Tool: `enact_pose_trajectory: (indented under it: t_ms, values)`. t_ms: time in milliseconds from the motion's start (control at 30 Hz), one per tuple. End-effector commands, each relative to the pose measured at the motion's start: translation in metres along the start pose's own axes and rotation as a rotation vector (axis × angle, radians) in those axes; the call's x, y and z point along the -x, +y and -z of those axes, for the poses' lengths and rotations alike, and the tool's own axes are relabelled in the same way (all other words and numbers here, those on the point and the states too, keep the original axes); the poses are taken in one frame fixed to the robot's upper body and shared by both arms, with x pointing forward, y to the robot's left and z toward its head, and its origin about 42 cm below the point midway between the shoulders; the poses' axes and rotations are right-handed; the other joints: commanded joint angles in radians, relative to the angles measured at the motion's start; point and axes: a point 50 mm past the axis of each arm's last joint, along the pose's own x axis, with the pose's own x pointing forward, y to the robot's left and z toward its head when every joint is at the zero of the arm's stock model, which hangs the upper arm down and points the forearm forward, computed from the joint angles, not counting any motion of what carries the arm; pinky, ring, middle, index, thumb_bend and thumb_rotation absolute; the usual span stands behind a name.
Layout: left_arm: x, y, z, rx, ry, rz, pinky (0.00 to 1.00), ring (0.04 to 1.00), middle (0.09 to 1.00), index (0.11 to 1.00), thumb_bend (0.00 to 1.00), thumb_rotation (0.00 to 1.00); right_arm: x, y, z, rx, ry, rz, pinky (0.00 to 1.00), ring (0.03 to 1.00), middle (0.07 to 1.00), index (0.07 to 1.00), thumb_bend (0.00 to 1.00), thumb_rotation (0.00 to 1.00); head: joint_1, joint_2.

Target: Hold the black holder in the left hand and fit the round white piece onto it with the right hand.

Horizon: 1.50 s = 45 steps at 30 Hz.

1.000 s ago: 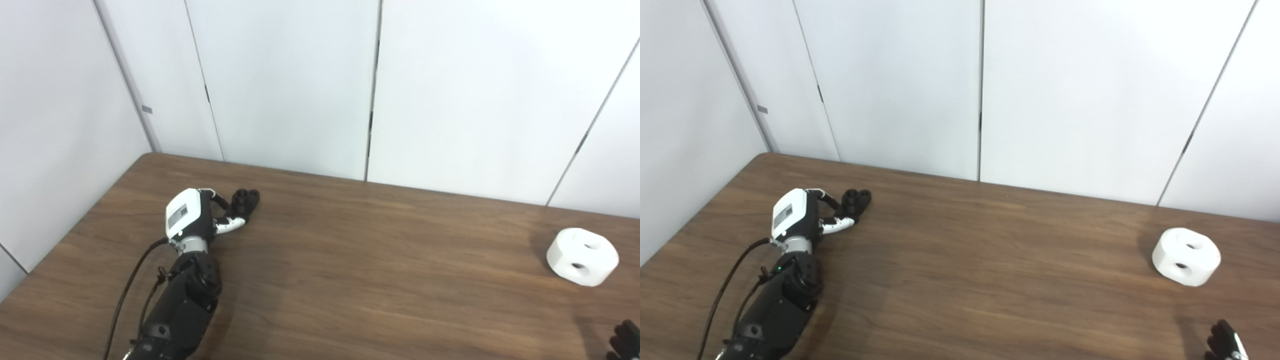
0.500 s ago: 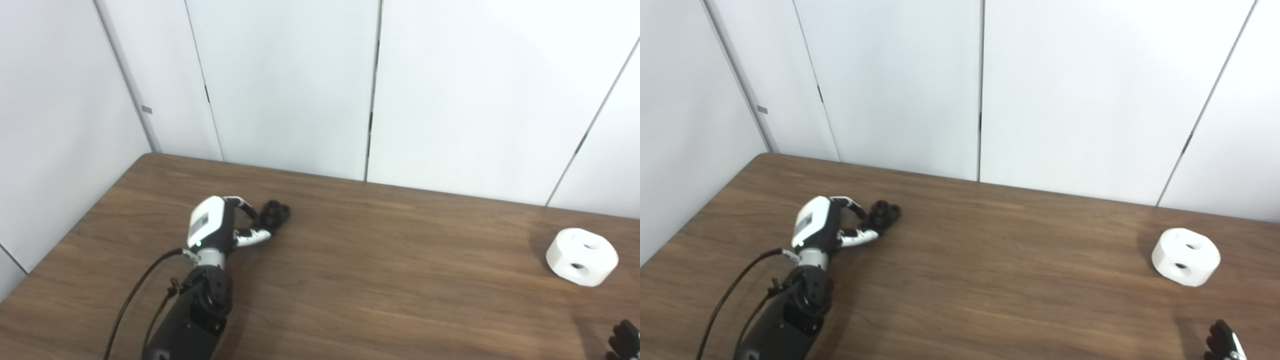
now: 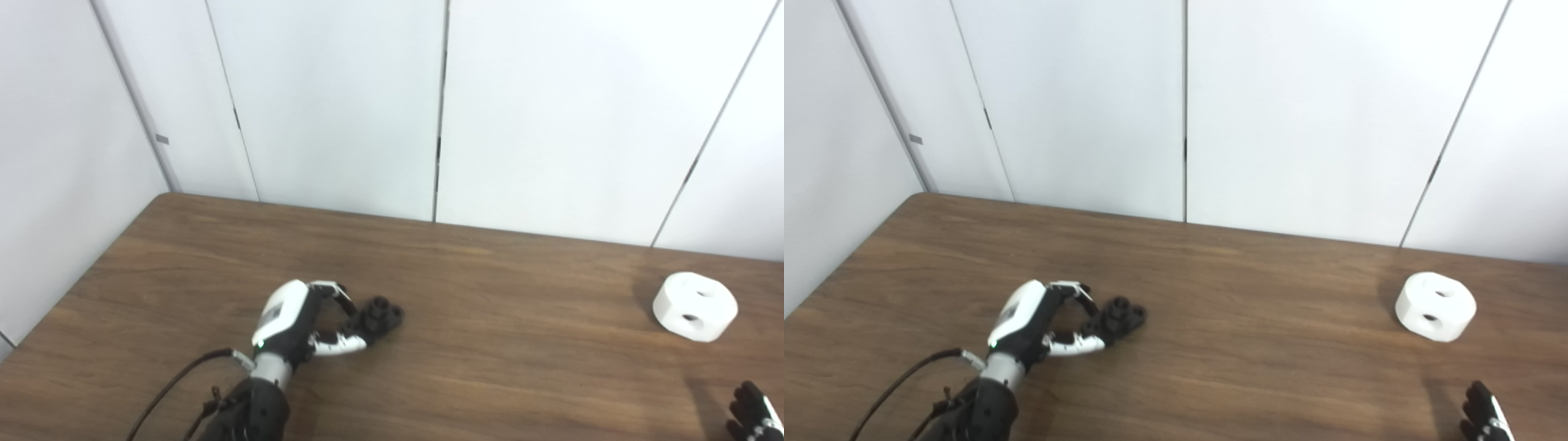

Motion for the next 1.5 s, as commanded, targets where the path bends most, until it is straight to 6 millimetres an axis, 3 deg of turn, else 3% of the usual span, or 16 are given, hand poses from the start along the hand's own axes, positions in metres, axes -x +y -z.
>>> enact_pose_trajectory:
  t_ms: [0, 267, 367, 700, 1100, 1267, 1467]
  values:
    - [0.013, -0.012, -0.008, 0.005, -0.047, 0.083, 0.82, 0.878, 0.795, 0.488, 0.52, 0.04, 0.014, 0.016, 0.013, -0.035, 0.064, -0.001, 1.0, 1.0, 1.0, 0.981, 0.74, 1.0, -0.001, 0.002]
    - [0.048, -0.042, -0.015, -0.018, -0.098, 0.194, 0.77, 0.877, 0.799, 0.488, 0.52, 0.04, 0.016, 0.023, 0.005, -0.023, 0.044, 0.0, 1.0, 1.0, 0.997, 0.98, 0.68, 1.0, -0.047, 0.055]
    - [0.058, -0.053, -0.02, -0.012, -0.098, 0.231, 0.8, 0.878, 0.802, 0.489, 0.52, 0.04, 0.016, 0.025, 0.001, -0.02, 0.041, -0.007, 1.0, 1.0, 1.0, 0.989, 0.66, 1.0, -0.066, 0.077]
    - [0.075, -0.086, -0.038, 0.007, -0.196, 0.365, 0.82, 0.89, 0.802, 0.488, 0.52, 0.04, 0.017, 0.034, -0.01, -0.018, 0.054, -0.005, 1.0, 1.0, 0.998, 0.99, 0.65, 1.0, -0.113, 0.122]
    - [0.076, -0.104, -0.036, 0.026, -0.247, 0.421, 0.82, 0.893, 0.801, 0.487, 0.52, 0.05, 0.016, 0.042, -0.017, -0.009, 0.068, 0.001, 1.0, 1.0, 0.979, 0.978, 0.65, 1.0, -0.168, 0.152]
    - [0.074, -0.104, -0.031, -0.061, -0.252, 0.381, 0.86, 0.881, 0.786, 0.488, 0.52, 0.05, 0.017, 0.042, -0.02, -0.015, 0.066, 0.001, 1.0, 1.0, 0.98, 0.975, 0.65, 1.0, -0.174, 0.157]
    - [0.073, -0.103, -0.028, -0.311, -0.279, 0.254, 0.86, 0.84, 0.761, 0.488, 0.52, 0.05, 0.016, 0.038, -0.024, 0.031, 0.044, -0.001, 1.0, 1.0, 0.981, 0.972, 0.58, 1.0, -0.189, 0.154]
